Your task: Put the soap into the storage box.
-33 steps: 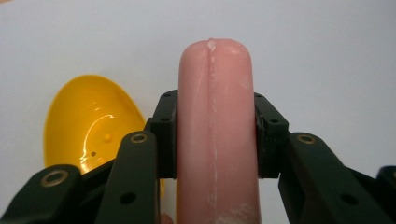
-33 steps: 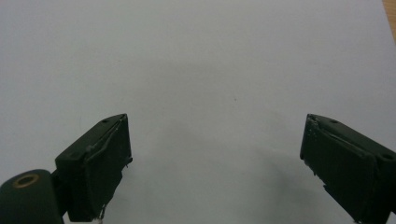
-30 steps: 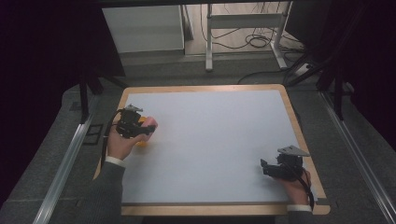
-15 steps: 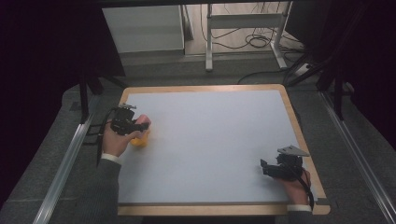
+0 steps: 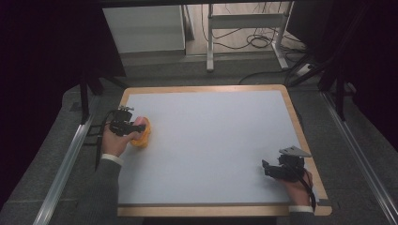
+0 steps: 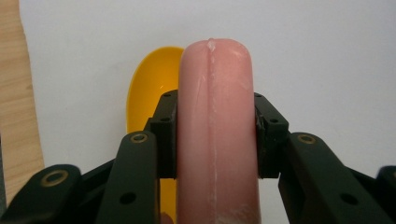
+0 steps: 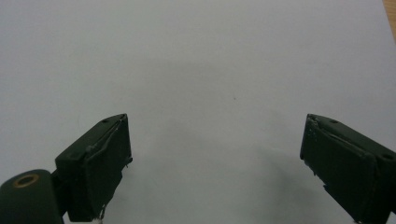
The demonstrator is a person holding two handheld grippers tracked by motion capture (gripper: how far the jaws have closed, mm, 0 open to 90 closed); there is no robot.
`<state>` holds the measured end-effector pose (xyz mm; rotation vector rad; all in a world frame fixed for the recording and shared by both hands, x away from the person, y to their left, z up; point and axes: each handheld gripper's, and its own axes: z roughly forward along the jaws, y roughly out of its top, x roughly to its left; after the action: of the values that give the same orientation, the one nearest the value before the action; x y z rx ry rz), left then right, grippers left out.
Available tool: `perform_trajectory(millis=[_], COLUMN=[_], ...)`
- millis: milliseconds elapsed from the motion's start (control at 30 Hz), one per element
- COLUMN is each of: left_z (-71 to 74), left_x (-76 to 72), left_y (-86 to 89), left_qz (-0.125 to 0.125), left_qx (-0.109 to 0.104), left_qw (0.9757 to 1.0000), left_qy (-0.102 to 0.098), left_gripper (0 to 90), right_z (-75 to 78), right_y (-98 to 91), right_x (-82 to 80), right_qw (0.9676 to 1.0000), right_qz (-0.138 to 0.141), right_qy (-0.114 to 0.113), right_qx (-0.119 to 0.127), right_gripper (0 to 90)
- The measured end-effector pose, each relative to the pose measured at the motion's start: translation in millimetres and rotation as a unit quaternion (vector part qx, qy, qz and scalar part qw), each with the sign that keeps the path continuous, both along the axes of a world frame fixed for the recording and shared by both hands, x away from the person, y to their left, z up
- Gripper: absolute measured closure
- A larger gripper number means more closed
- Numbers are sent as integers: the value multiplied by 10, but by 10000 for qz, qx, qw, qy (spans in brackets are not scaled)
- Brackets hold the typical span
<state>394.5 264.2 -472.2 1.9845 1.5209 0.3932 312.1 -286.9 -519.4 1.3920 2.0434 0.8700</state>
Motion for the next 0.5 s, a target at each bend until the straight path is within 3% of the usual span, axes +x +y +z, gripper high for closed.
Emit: perform_trajectory(millis=[100,400,467,500], left_z=[-66,-137,-104,-80], left_x=[13,23,16,13], left_y=[3,-4,-5,-6], left_qz=[27,-22,39,88], left_qx=[65,3,-67,-26], left_qw=[10000,9999,10000,9999], left_qy=[56,99,-46,-140], left_gripper=[601,587,500,355], right_z=[-1,-9,-10,-11], right_y=[11,9,14,15], right_x=[1,3,3,4], right_qw=[10000,10000,10000,10000], right_qz=[30,21,28,45], right_qy=[-11,8,13,19], right_qx=[-2,-12,-18,-22], right_gripper=[83,84,83,84])
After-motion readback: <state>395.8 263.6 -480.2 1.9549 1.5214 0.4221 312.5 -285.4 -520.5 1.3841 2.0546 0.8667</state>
